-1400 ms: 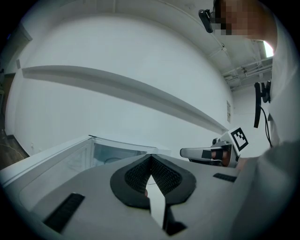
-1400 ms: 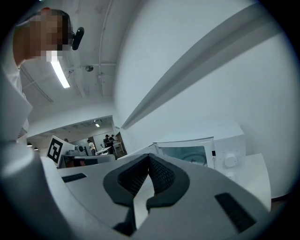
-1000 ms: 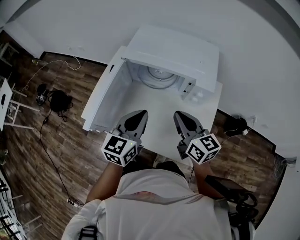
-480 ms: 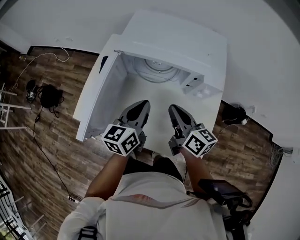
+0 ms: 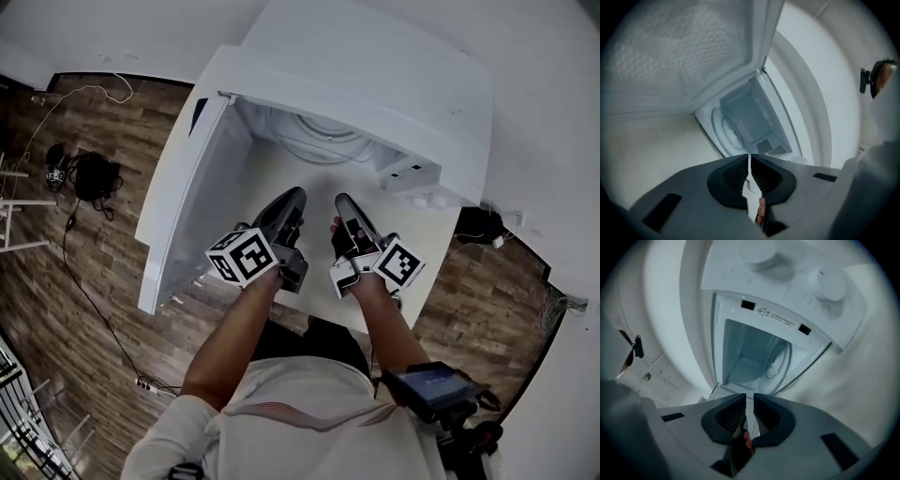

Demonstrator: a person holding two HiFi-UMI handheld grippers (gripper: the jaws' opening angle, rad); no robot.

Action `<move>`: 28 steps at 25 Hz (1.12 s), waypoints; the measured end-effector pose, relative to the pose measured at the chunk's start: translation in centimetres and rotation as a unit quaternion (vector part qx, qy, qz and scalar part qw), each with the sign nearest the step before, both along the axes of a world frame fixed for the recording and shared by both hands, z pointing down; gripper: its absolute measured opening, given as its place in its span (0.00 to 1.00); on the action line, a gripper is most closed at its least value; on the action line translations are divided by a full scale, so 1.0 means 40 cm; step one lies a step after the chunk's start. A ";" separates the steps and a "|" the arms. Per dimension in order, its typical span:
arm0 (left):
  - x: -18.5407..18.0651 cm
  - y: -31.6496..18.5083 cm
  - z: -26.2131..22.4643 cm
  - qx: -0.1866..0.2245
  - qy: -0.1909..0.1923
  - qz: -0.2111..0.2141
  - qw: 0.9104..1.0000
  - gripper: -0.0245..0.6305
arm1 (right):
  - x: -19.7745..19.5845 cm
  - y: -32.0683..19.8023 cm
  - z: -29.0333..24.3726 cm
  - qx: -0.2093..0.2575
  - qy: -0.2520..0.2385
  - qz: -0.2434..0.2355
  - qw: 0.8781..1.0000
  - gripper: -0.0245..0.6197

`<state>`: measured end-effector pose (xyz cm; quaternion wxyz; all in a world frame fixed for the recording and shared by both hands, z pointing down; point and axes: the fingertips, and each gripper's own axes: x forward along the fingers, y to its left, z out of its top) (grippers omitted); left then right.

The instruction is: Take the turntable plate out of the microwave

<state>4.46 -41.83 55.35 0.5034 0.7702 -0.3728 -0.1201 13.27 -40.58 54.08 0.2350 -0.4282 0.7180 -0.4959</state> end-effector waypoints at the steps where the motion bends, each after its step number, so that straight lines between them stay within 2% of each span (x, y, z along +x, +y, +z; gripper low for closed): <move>1: 0.002 -0.013 0.017 -0.013 0.007 -0.002 1.000 0.05 | 0.007 -0.012 0.024 -0.014 -0.011 0.008 1.000 0.10; 5: 0.022 -0.057 0.068 -0.058 0.059 -0.008 0.997 0.11 | 0.025 -0.051 0.099 -0.057 -0.050 0.030 0.997 0.16; 11: 0.043 -0.122 0.122 -0.094 0.131 -0.014 0.987 0.24 | 0.025 -0.102 0.151 -0.080 -0.120 0.038 0.989 0.22; 16: 0.033 -0.164 0.172 -0.120 0.125 -0.029 0.984 0.25 | 0.003 -0.149 0.191 -0.101 -0.146 0.048 0.983 0.27; 18: 0.024 -0.188 0.191 -0.131 0.133 -0.033 0.982 0.25 | -0.011 -0.177 0.209 -0.107 -0.151 0.052 0.981 0.27; 28: 0.037 -0.220 0.209 -0.145 0.148 -0.015 0.978 0.26 | -0.018 -0.206 0.254 -0.126 -0.175 0.063 0.974 0.27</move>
